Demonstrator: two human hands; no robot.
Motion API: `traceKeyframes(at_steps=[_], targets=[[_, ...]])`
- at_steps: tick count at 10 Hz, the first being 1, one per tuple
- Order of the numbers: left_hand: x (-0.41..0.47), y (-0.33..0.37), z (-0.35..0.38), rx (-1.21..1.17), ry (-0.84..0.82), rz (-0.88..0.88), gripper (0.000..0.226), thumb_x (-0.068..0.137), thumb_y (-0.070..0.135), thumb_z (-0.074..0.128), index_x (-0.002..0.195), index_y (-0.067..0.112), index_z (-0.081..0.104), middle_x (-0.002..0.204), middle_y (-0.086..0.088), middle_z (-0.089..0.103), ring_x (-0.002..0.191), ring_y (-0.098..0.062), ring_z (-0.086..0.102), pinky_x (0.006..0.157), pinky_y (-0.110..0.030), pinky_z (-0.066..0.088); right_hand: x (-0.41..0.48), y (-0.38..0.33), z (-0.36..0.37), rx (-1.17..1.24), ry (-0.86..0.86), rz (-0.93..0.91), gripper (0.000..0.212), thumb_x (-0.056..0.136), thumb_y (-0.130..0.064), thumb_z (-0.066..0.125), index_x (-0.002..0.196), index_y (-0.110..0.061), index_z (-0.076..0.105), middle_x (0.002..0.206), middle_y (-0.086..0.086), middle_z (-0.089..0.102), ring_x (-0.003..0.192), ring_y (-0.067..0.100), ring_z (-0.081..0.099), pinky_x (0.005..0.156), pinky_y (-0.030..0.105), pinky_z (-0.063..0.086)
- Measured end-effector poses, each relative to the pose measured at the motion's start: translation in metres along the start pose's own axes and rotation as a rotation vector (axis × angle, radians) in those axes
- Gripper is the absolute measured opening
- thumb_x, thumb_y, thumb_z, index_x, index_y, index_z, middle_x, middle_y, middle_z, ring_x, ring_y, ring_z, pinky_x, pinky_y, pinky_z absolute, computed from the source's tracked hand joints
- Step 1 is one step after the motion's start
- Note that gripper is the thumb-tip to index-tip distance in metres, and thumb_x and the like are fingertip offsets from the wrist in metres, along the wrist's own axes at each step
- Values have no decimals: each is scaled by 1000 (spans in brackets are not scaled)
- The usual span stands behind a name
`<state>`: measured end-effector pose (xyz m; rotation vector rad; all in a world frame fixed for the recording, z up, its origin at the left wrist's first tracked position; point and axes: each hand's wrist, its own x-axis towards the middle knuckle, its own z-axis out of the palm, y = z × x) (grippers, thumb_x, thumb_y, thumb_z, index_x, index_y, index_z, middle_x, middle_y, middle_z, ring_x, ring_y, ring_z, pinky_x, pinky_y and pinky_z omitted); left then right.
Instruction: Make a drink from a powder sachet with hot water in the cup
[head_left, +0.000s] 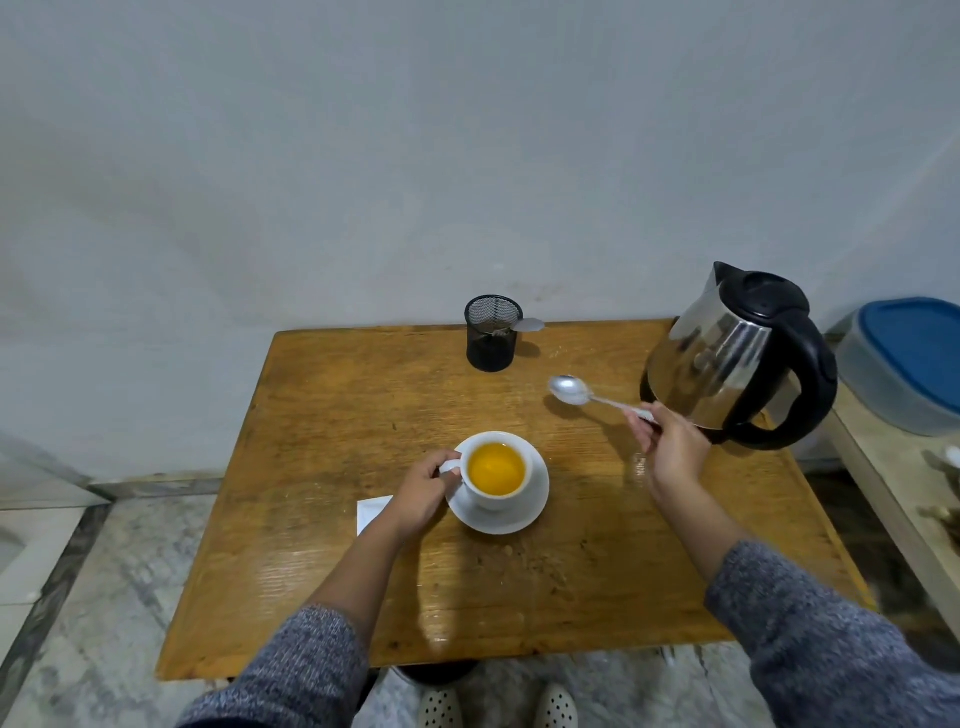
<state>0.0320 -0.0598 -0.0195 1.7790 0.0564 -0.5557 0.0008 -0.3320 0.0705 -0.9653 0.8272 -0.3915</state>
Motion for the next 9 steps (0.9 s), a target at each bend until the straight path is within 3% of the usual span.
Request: traceKeyframes(at_steps=[1,2,4,5,7,8,9], targets=[[-2,-1,2,-4,18,-2,18,89,17,54,105,22,62,119,-10,60,111,-28,55,88,-36,45,-3,16,-13,56,184,168,11,90,-5,57,81,-2,62,85,15,67,70,14,69,59,16,58],[-4,1,5,24,44,3,23,91,18,51,112,18,60,121,-9,59,109,-25,55,84,-32,44,-5,33,-18,76,251,211,8,87,1,59,80,0,61,83,15,65,71,16,68,56,17,59],[-7,4,11,78,99,27,25,93,17,47,115,16,58,122,-8,57,108,-22,54,87,-31,42,6,67,-31,-708,41,187,23,80,9,60,96,-7,67,102,11,63,85,21,62,73,32,56],[-9,8,14,105,131,31,26,93,17,47,116,17,58,124,-7,56,112,-22,52,93,-33,44,-2,69,-31,-1090,-75,58,27,78,6,62,101,-8,66,99,8,65,83,21,59,71,35,53],[-20,15,19,216,175,87,36,94,17,45,130,16,49,137,-8,46,128,-23,43,102,-30,33,-9,76,-29,-1262,-242,-150,23,76,6,64,96,-5,65,97,11,66,81,22,58,68,31,48],[-33,10,24,187,307,85,46,96,25,43,140,14,37,148,-5,33,136,-22,33,102,-25,26,-9,80,-30,-1371,-267,-227,20,78,-2,64,95,-11,68,101,9,67,87,22,59,75,36,53],[-54,-6,30,314,410,46,50,97,26,39,144,13,29,154,-6,27,142,-20,25,112,-29,23,-6,82,-42,-1485,-209,-339,27,86,-16,59,113,-15,62,123,6,57,115,25,50,96,43,45]])
